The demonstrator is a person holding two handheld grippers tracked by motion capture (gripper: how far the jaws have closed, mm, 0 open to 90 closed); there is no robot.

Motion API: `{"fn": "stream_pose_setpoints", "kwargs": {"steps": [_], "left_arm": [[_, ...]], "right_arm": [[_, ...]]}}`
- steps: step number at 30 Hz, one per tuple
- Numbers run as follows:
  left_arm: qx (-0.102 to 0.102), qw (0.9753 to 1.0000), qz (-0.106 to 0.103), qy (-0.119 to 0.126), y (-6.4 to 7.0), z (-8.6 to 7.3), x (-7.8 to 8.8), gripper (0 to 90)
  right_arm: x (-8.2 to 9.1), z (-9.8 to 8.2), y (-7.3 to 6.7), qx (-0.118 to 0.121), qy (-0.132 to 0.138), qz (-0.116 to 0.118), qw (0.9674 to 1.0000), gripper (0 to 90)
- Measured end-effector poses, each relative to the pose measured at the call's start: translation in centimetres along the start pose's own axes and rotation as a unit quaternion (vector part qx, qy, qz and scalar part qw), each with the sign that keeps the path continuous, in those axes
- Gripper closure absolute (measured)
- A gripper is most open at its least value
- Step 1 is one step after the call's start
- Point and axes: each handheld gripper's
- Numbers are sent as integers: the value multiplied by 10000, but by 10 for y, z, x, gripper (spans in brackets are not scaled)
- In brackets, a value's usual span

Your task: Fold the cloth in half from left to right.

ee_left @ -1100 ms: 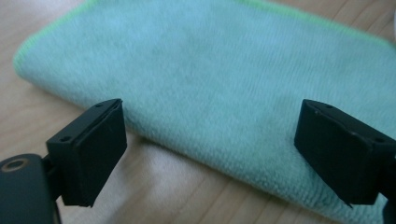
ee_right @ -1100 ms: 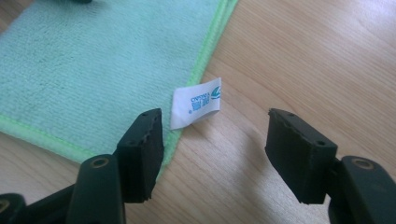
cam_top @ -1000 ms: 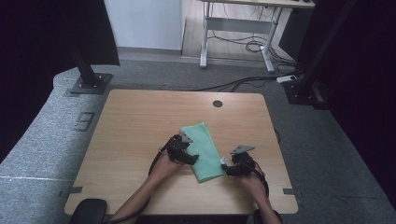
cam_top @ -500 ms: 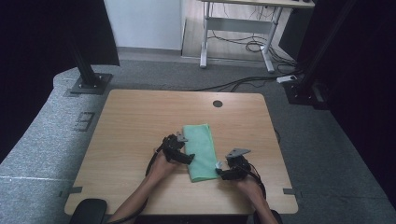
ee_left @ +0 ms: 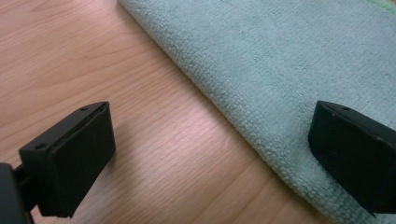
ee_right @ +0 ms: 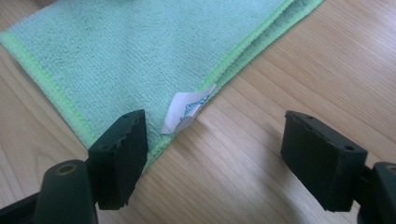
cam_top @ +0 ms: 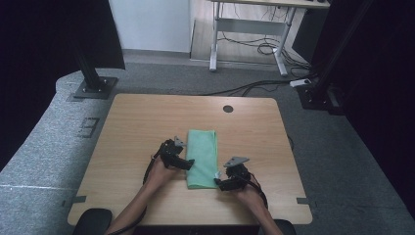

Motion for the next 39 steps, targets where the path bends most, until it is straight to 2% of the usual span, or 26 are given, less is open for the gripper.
{"fn": "stream_pose_setpoints", "kwargs": {"steps": [8,13,16,20,28,39], "left_arm": [[110,9999,118,-7,-14,-3,3,0],[-116,9997,173,95,-9,-3,5,11],[-102,9998,120,99,-7,-3,8,24],[-189,9997,82,117,-4,-3,15,25],[-128,9995,-99,283,-1,-8,33,26],[-171,9989,-263,336,9,-14,48,24]], "right_arm": [[-13,9,-12,76,53,7,10000,205],[-14,9,-13,84,75,-39,9999,196],[-14,9,-12,50,83,-37,9999,189],[-14,8,-11,-10,80,-18,10000,186],[-13,8,-10,-42,100,4,9999,186],[-7,11,-7,-51,213,20,9998,173]]}}
Point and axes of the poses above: each handheld gripper's, and its own axes: x roughly backward along the jaws, z roughly out of its top, y roughly to its right, and after that the axes turned 10 degrees about y, right-handed
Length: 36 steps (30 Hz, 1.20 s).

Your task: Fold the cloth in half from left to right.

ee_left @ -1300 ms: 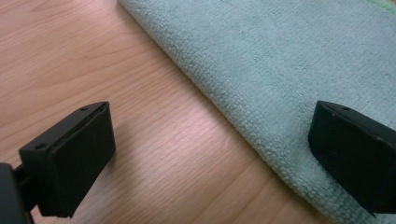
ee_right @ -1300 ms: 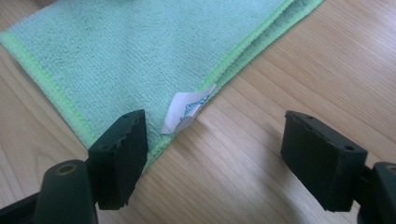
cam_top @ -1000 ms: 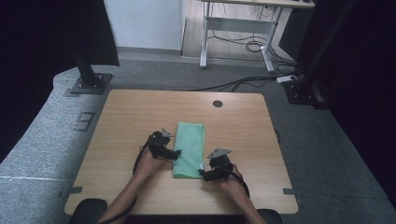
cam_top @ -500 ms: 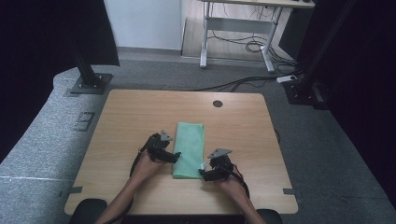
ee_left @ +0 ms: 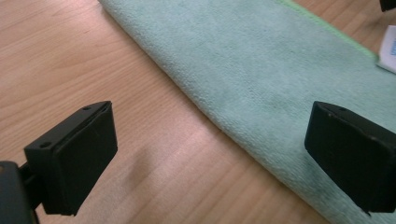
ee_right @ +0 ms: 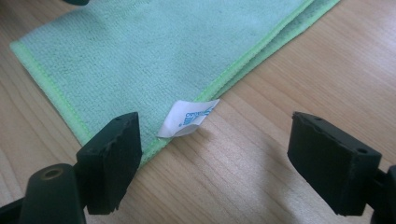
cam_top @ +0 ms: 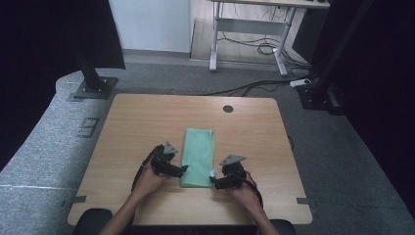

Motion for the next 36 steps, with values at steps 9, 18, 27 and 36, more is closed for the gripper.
{"fn": "stream_pose_setpoints", "kwargs": {"steps": [9,18,27,36], "left_arm": [[13,10000,-51,80,5,-4,17,24],[124,9998,59,143,-3,-14,34,26],[84,9992,394,-25,-15,-30,45,21],[203,9987,466,-104,-22,-38,40,10]], "right_arm": [[14,3,7,-11,161,-104,9998,144],[28,0,21,-53,212,-291,9993,140],[37,-10,36,-148,125,-448,9988,135],[37,-21,46,-241,-29,-502,9984,123]]}}
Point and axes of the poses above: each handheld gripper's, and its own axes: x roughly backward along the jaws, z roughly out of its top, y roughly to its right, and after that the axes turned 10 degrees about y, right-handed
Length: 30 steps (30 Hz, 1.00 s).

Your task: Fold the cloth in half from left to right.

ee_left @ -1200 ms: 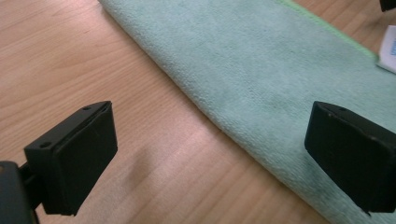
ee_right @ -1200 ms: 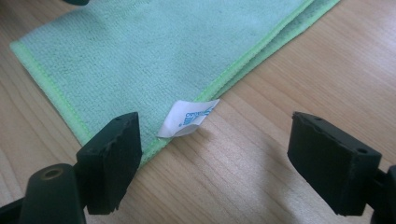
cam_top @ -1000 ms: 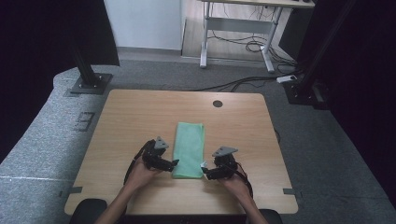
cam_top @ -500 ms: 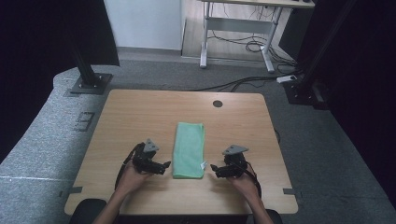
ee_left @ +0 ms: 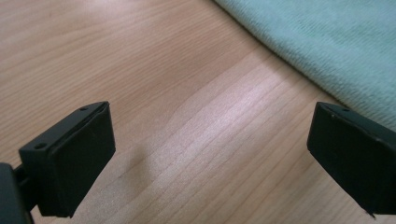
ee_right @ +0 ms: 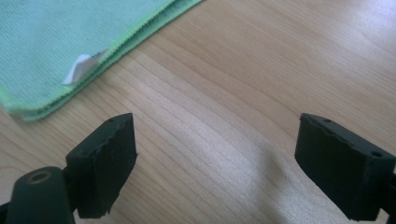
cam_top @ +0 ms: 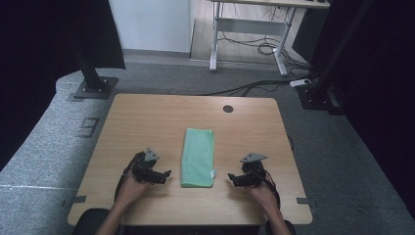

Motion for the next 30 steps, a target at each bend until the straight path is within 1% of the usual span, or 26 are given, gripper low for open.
{"fn": "stream_pose_setpoints", "kwargs": {"steps": [5,10,12,14,17,19,30], "left_arm": [[34,10000,15,-73,-1,-4,-5,7],[15,9998,3,-176,0,-8,-11,1],[49,9999,-32,-153,1,-8,-12,0],[25,9999,-32,-130,1,-8,-12,0],[68,9998,-67,-148,0,-8,-13,0],[109,9998,-88,-164,-1,-8,-13,0],[114,9998,-90,-168,-1,-8,-13,0]], "right_arm": [[-4,-5,2,-3,-60,-11,10000,94],[-9,-10,4,-13,-99,-43,9999,62],[-10,-12,4,-46,-69,-19,10000,48],[-11,-13,4,-60,-30,22,10000,44],[-13,-15,4,-83,64,15,9999,0],[-14,-15,4,-71,78,11,9999,0],[-14,-15,4,-78,78,2,9999,0]]}}
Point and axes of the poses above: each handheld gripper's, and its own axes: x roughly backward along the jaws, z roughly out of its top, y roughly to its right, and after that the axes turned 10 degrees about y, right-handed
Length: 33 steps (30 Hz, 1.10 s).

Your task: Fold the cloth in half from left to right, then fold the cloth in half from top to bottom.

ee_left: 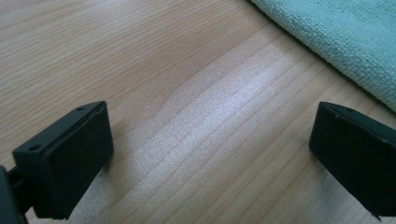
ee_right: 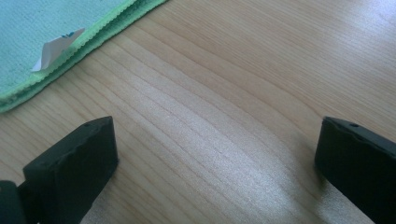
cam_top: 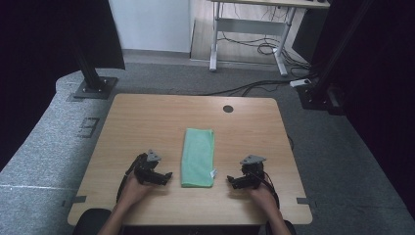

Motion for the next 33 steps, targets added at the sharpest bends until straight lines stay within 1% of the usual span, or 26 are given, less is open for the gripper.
{"fn": "stream_pose_setpoints", "kwargs": {"steps": [12,15,17,19,23,25,28,31,32,33], "left_arm": [[-1,10000,7,-23,0,1,-1,0],[75,9999,64,-60,1,5,-3,0],[103,9999,63,15,1,9,-3,0],[154,9997,29,162,1,15,-2,0],[231,9986,60,463,3,29,-2,10],[268,9982,15,531,4,35,-6,16],[223,9984,16,513,9,43,-18,18],[236,9985,-18,502,14,51,-31,18],[210,9987,15,471,15,53,-35,19],[147,9989,106,421,17,56,-41,18]], "right_arm": [[0,0,0,-5,2,1,10000,0],[0,0,0,0,-1,1,10000,0],[0,0,0,-6,1,2,10000,0],[0,0,0,-2,-1,1,10000,0],[0,0,0,0,0,1,10000,0],[0,0,0,-1,-1,1,10000,0],[0,0,0,-1,-1,1,10000,0],[0,0,0,-2,-1,0,10000,0],[0,0,0,-3,-1,0,10000,0],[0,0,0,-1,-1,0,10000,0]]}}
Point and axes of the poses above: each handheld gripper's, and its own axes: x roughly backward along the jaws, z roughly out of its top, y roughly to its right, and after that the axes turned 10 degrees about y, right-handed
